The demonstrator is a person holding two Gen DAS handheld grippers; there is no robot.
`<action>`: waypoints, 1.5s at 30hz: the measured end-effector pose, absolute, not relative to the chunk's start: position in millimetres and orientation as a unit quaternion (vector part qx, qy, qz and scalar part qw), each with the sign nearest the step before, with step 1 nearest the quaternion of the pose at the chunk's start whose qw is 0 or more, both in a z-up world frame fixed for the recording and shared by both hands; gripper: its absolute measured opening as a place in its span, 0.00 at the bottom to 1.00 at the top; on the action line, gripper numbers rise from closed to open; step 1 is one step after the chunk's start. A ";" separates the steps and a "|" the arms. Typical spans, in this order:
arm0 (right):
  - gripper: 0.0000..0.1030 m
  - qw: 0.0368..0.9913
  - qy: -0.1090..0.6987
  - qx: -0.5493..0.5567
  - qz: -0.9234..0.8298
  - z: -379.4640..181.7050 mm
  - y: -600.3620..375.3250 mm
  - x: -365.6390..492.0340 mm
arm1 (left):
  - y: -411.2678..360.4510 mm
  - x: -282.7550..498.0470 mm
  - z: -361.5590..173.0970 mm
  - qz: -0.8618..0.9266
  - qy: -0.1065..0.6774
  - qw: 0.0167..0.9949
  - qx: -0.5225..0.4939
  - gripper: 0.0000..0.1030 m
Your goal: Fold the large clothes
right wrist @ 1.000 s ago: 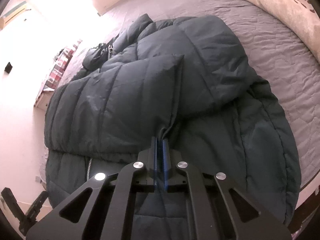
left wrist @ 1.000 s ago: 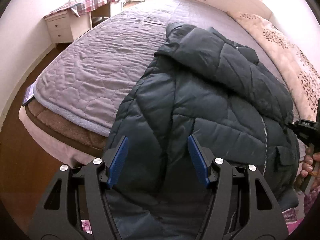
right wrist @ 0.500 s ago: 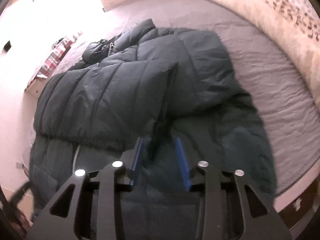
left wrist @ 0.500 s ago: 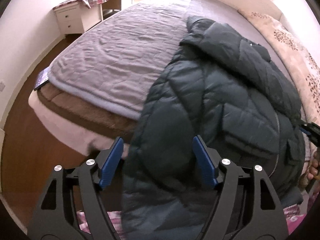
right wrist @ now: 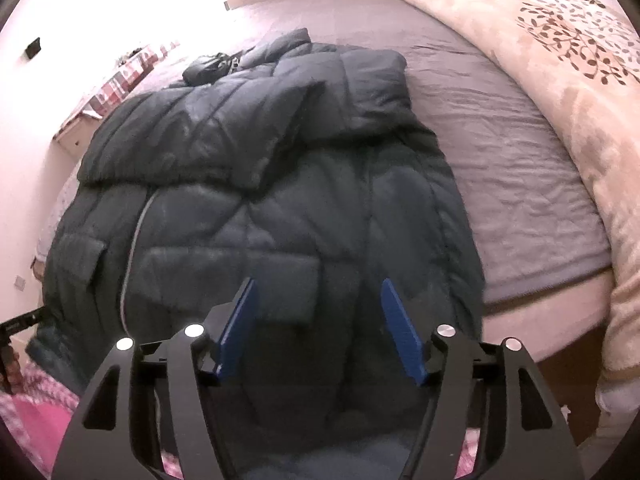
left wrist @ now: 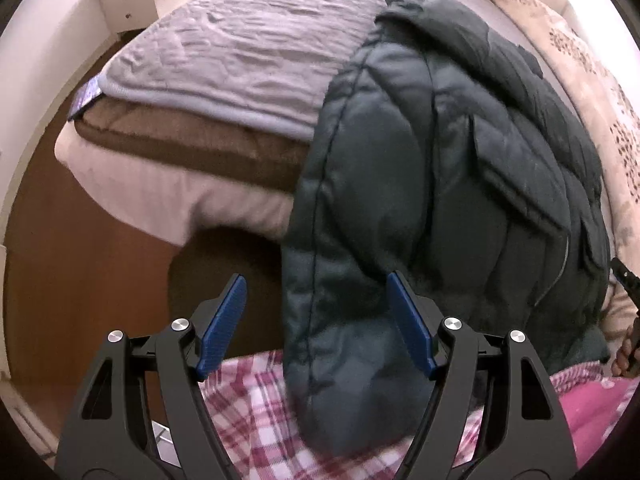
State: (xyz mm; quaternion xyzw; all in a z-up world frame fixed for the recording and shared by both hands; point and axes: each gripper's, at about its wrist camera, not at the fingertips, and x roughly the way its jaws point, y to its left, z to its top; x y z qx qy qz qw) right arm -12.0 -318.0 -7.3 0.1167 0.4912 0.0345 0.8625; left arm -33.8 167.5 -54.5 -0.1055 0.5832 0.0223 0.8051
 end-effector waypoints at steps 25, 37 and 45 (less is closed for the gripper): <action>0.72 0.855 0.463 0.233 -0.020 -5.8 -403.3 -114.1 | 155.4 -85.0 -58.2 -0.064 0.560 0.818 -0.119 0.20; 0.73 0.794 0.535 0.282 0.054 -44.0 -384.7 -122.4 | 162.9 -82.9 -60.6 -0.065 0.560 0.815 -0.131 0.19; 0.53 0.773 0.580 0.241 0.091 -58.9 -354.4 -113.1 | 165.6 -81.5 -62.3 -0.066 0.561 0.813 -0.138 0.19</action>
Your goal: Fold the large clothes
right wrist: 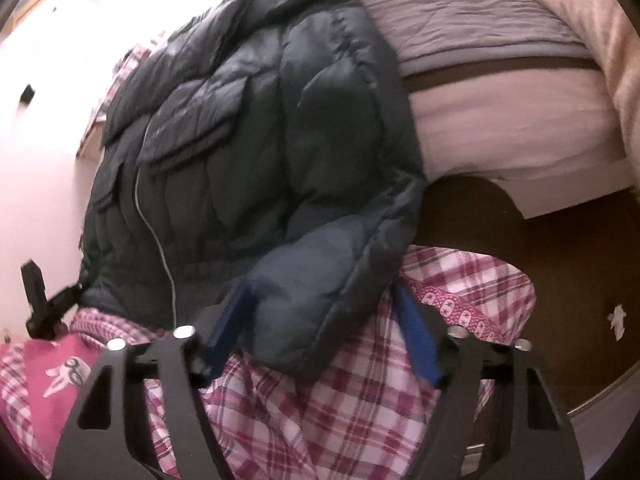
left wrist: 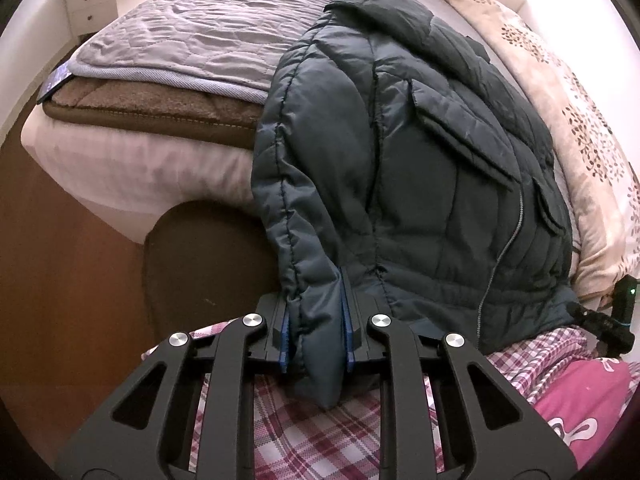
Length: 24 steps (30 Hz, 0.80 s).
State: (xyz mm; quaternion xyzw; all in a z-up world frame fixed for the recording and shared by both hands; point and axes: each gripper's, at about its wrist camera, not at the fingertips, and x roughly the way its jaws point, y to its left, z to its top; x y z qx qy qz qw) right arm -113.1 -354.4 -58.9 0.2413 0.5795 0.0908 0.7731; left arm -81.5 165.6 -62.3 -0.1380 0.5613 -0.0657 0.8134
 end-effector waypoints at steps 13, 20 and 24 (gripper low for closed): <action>0.15 0.805 0.470 0.321 0.164 -16.6 -369.6 -122.4 | 167.7 -79.3 4.6 -0.095 0.461 0.868 -0.156 0.11; 0.15 0.850 0.344 0.348 0.195 63.9 -392.1 -124.9 | 162.8 -78.3 94.9 -0.125 0.349 0.916 -0.151 0.11; 0.15 0.860 0.304 0.358 0.200 84.9 -402.7 -137.0 | 158.9 -86.6 120.5 -0.143 0.319 0.925 -0.148 0.11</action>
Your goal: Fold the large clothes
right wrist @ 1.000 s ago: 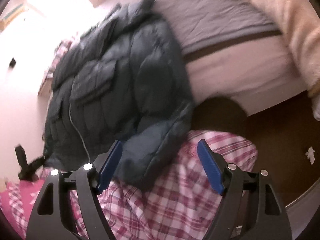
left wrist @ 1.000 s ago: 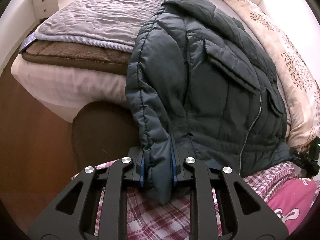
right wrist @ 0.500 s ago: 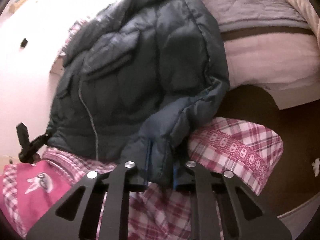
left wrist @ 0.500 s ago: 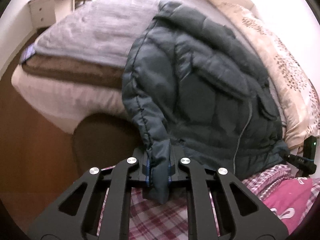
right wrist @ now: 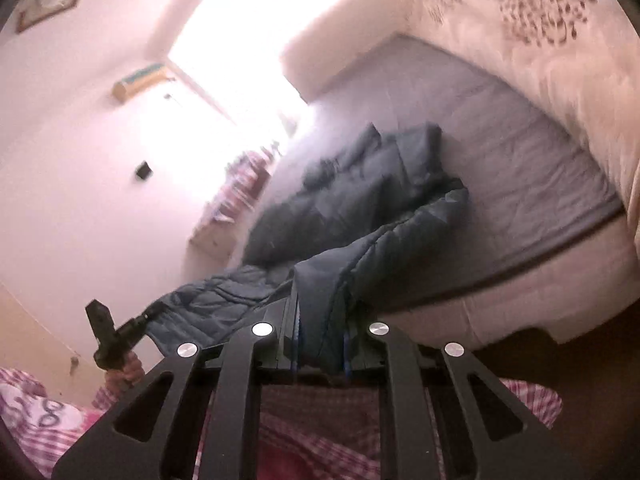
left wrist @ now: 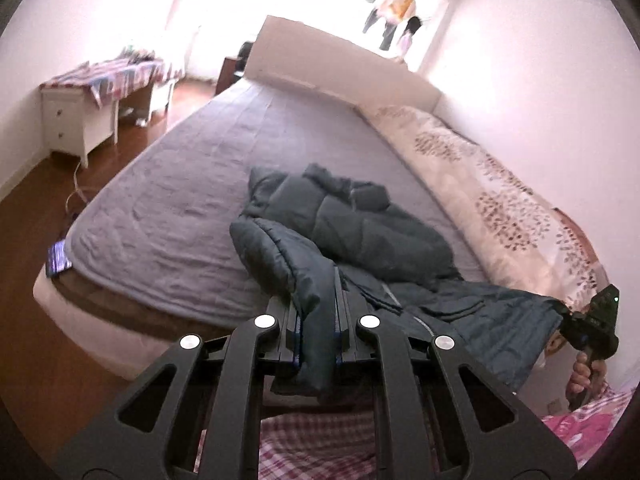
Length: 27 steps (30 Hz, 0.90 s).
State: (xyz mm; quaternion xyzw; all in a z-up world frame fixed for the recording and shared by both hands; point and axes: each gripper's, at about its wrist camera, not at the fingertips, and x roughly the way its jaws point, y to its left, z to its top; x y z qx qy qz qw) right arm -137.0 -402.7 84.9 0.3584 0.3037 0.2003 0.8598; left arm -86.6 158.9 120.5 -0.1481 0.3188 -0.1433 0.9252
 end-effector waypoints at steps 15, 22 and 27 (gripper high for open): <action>0.15 0.855 0.266 0.398 0.201 102.5 -423.5 -195.5 | 181.2 -137.5 150.8 -0.199 0.295 0.923 -0.145 0.11; 0.15 0.857 0.268 0.397 0.193 106.1 -425.9 -158.8 | 182.0 -110.7 150.5 -0.194 0.287 0.920 -0.184 0.11; 0.15 0.869 0.277 0.363 0.189 128.5 -423.9 -118.0 | 176.5 -79.7 162.2 -0.190 0.287 0.922 -0.179 0.11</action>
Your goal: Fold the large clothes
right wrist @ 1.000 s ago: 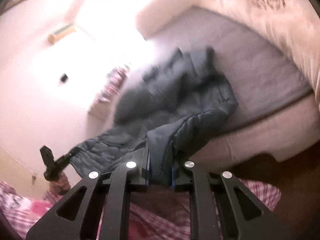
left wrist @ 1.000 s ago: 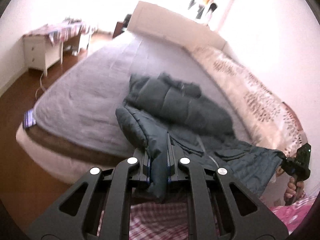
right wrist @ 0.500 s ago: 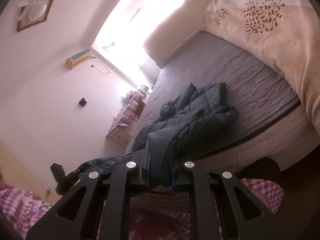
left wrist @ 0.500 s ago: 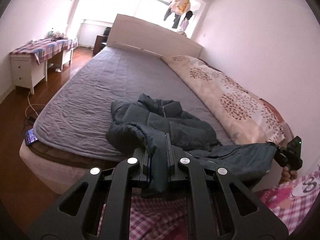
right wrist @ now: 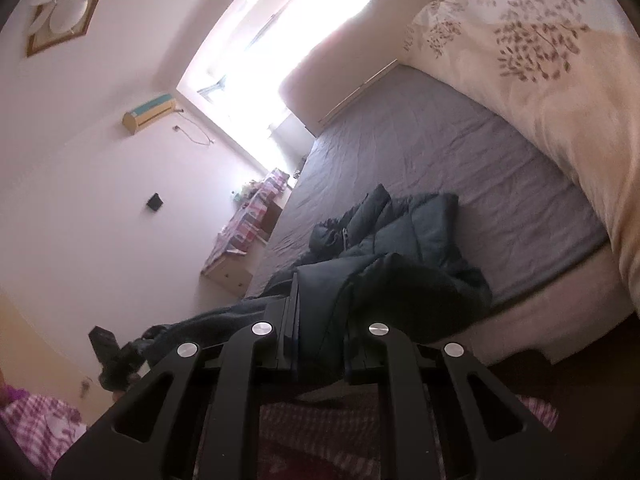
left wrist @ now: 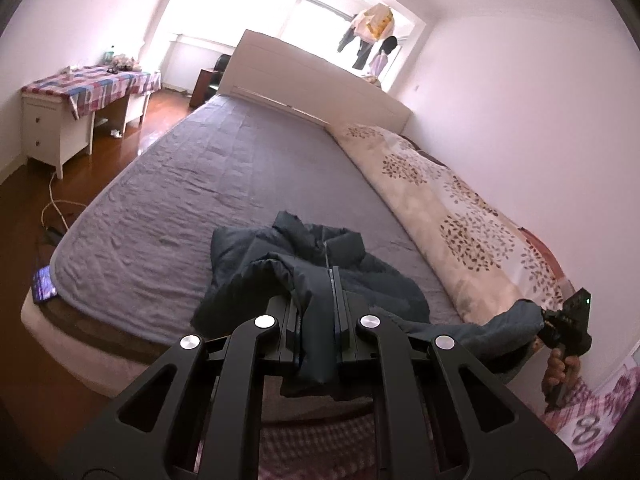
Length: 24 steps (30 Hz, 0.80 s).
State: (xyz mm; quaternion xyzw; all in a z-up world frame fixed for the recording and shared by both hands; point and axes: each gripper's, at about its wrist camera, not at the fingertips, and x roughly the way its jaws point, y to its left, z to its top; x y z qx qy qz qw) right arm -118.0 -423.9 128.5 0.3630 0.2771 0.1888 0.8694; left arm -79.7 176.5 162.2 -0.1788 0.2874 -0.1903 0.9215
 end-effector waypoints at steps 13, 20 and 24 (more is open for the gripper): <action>0.15 0.865 0.321 0.351 0.158 139.7 -423.9 90.6 | 154.9 108.4 160.1 -0.134 0.307 0.925 -0.179 0.12; 0.15 0.857 0.356 0.357 0.108 92.4 -419.9 201.2 | 143.4 226.8 102.6 -0.058 0.366 0.907 -0.198 0.12; 0.15 0.846 0.396 0.348 0.086 50.0 -410.7 256.2 | 138.7 269.2 60.9 -0.031 0.399 0.894 -0.203 0.12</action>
